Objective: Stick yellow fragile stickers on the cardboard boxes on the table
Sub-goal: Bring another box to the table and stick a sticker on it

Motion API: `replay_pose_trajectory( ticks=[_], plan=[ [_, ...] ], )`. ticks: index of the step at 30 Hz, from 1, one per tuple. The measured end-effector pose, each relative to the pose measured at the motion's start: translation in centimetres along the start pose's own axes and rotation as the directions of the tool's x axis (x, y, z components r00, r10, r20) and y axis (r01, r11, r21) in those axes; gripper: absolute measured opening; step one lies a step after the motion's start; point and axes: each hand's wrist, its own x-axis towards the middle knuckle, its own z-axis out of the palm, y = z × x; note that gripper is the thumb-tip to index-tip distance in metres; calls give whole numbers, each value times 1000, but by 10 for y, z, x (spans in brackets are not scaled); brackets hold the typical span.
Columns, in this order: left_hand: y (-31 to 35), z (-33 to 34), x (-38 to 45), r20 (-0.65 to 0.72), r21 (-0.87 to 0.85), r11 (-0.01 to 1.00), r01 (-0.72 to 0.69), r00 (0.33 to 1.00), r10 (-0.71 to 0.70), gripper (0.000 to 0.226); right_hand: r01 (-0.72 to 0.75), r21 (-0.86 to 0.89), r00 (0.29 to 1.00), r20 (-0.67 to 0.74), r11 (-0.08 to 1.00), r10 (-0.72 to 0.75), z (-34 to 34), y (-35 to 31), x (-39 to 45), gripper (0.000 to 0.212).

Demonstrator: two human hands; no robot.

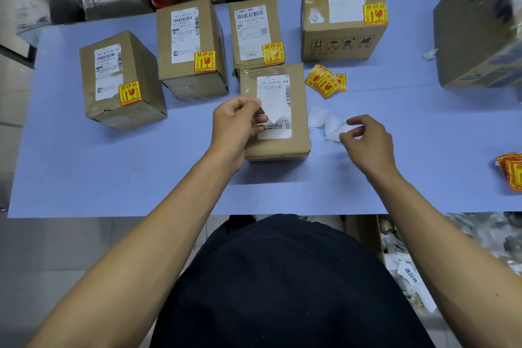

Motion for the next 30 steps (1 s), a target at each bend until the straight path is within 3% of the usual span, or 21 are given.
replay_pose_trajectory(
  ticks=[4,9,12,15,18,20,22,24,28,30],
  plan=[
    [-3,4,0,-4,18,1000,11,1000,-11,12,219,70,974,-78,973,-214,5,-29,-21,23],
    [-8,15,-7,65,-56,996,74,995,-70,17,566,9,824,-43,824,-565,29,-76,-41,18],
    [-7,18,-12,155,-182,972,151,980,-123,15,586,-70,809,2,807,-587,39,-84,-42,15],
    [-6,15,-14,220,-266,938,223,961,-166,11,564,-10,826,-15,826,-564,39,-87,-41,7],
    [-6,8,-14,287,-295,917,269,940,-183,12,472,95,881,-10,877,-473,36,-90,-39,3],
    [-7,4,-11,258,-202,956,211,953,-156,13,217,402,964,55,889,-261,28,-92,-35,12],
    [-8,1,-9,192,6,994,112,975,-111,8,-139,666,963,263,733,-57,19,-91,-31,16],
    [-9,0,-8,205,127,988,88,972,-113,6,-308,692,912,409,653,-4,13,-86,-27,15],
    [-7,3,-7,255,156,983,92,958,-131,13,-351,664,888,459,660,10,12,-79,-25,12],
    [-7,5,-5,249,184,979,84,960,-129,14,-287,606,915,403,742,26,14,-77,-24,10]
  ],
)
